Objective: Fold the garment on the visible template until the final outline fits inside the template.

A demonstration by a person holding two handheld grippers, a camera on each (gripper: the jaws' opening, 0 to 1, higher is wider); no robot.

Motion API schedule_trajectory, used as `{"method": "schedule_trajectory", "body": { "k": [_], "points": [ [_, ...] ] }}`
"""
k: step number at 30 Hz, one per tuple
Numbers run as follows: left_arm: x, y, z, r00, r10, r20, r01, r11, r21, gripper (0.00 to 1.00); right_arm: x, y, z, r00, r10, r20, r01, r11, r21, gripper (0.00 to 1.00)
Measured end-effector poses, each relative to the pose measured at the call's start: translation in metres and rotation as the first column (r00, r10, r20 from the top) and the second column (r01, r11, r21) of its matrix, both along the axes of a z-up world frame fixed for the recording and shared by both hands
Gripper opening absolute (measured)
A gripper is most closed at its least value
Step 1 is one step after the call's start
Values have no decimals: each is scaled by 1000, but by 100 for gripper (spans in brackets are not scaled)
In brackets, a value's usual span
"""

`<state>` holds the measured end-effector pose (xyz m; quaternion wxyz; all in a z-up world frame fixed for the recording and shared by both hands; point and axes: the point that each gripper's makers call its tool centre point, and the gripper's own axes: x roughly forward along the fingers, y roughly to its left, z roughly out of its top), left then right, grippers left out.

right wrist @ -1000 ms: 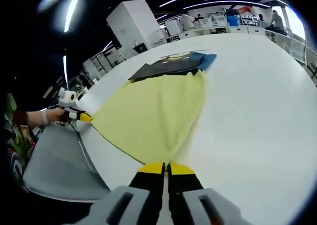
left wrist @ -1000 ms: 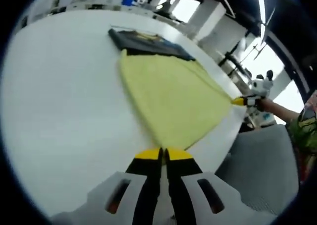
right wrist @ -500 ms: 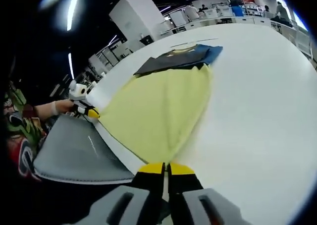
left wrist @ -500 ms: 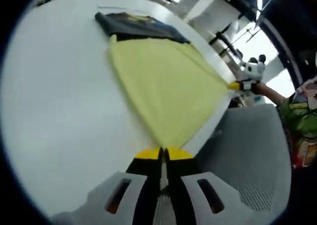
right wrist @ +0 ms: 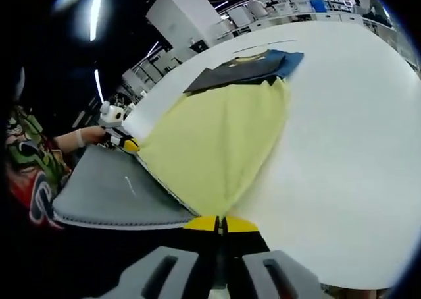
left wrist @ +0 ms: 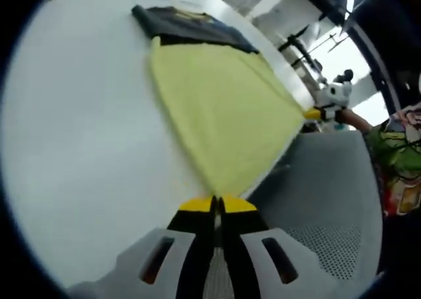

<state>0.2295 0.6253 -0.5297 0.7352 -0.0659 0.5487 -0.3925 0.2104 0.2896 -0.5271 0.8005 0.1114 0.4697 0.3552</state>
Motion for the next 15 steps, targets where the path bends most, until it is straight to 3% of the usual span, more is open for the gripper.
{"method": "schedule_trajectory", "body": {
  "k": [4, 6, 15],
  "points": [
    [-4, -12, 15, 1000, -2, 8, 2, 999, -42, 0, 1, -1, 10, 1000, -2, 12, 2, 1000, 16, 0],
    [0, -4, 17, 999, 32, -11, -32, 998, -61, 0, 3, -3, 13, 1000, -15, 9, 15, 999, 34, 0],
    [31, 5, 50, 993, 63, 95, -51, 990, -132, 0, 21, -3, 34, 997, -58, 47, 54, 994, 93, 0]
  ]
}}
